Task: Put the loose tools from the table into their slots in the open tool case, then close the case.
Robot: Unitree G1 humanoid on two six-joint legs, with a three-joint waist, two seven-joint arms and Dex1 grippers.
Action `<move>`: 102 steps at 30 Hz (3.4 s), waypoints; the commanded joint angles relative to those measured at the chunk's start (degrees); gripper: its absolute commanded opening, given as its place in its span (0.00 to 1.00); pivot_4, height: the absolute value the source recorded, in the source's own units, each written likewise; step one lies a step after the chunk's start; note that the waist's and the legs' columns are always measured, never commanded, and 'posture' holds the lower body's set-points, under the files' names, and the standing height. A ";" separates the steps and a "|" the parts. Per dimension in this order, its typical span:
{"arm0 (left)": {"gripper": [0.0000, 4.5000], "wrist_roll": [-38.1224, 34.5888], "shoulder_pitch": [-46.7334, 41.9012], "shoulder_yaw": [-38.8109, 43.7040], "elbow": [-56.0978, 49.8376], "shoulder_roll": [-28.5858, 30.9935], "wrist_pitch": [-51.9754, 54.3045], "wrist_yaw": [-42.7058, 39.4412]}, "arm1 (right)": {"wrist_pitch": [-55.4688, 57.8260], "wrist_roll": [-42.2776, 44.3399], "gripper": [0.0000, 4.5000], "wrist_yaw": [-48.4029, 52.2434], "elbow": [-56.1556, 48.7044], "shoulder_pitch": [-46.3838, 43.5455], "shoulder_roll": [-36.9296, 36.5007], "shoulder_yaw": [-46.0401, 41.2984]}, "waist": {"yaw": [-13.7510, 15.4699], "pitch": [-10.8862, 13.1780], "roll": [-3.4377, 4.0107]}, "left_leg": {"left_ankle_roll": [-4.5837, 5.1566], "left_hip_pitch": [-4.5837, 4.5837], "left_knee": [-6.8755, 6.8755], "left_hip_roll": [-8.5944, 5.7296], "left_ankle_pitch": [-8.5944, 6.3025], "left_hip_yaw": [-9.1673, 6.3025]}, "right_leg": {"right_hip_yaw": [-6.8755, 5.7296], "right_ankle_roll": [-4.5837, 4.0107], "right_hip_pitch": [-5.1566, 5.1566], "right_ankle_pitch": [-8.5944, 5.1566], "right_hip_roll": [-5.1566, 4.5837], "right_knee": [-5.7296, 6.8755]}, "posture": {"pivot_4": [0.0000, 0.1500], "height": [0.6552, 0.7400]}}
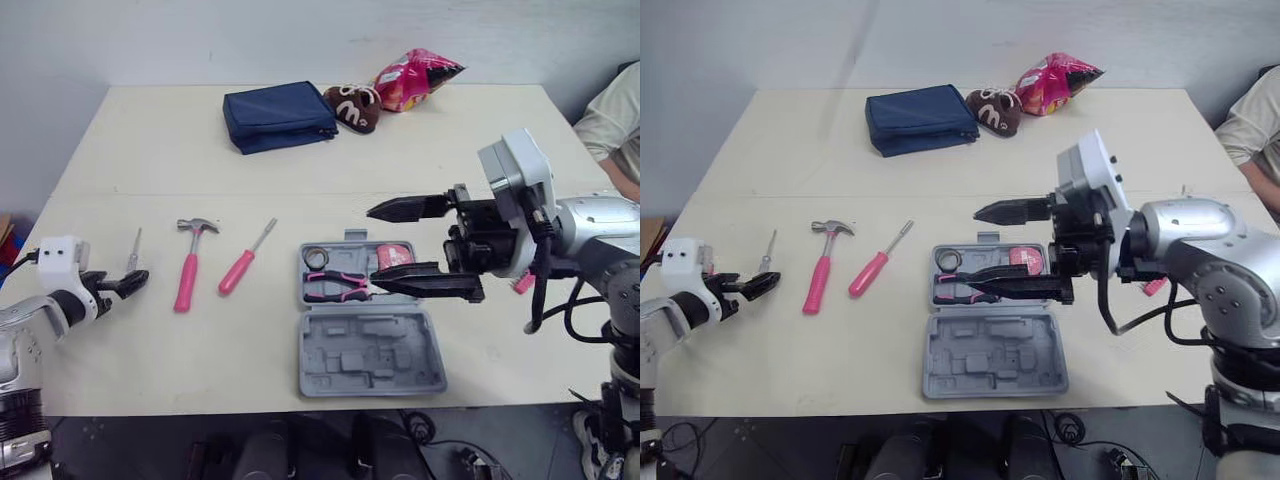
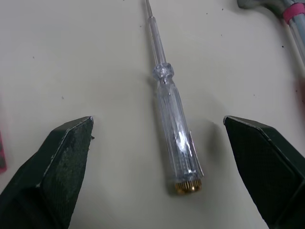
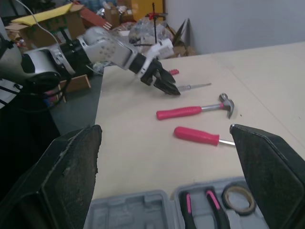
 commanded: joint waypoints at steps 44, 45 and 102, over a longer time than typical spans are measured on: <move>0.00 0.90 -36.09 -60.45 -27.18 -4.78 17.38 -31.69 | 1.93 1.21 1.00 -2.34 -11.53 40.79 -13.30 -19.50 | 0.51 0.13 -0.36 | 0.39 -0.20 0.68 -0.04 0.05 0.09 | 0.24 0.37 0.12 0.20 0.17 -0.04 | 1.00 0.93; 0.00 1.07 -36.13 -61.05 -27.47 -4.52 17.31 -31.98 | 1.93 1.48 1.00 -2.65 -11.57 40.81 -13.29 -19.52 | 0.50 0.13 -0.36 | 0.38 -0.21 0.68 -0.02 0.04 0.09 | 0.24 0.37 0.12 0.20 0.17 -0.04 | 1.00 0.93; 0.01 16.73 -25.68 -51.81 6.00 -21.14 -33.22 -39.65 | -1.25 0.03 1.00 -5.68 -13.57 46.31 -12.39 -19.74 | 2.12 0.05 -0.24 | 0.59 -0.65 1.22 -0.23 0.04 -0.44 | -0.66 0.53 0.23 0.30 0.16 -0.01 | 1.00 0.93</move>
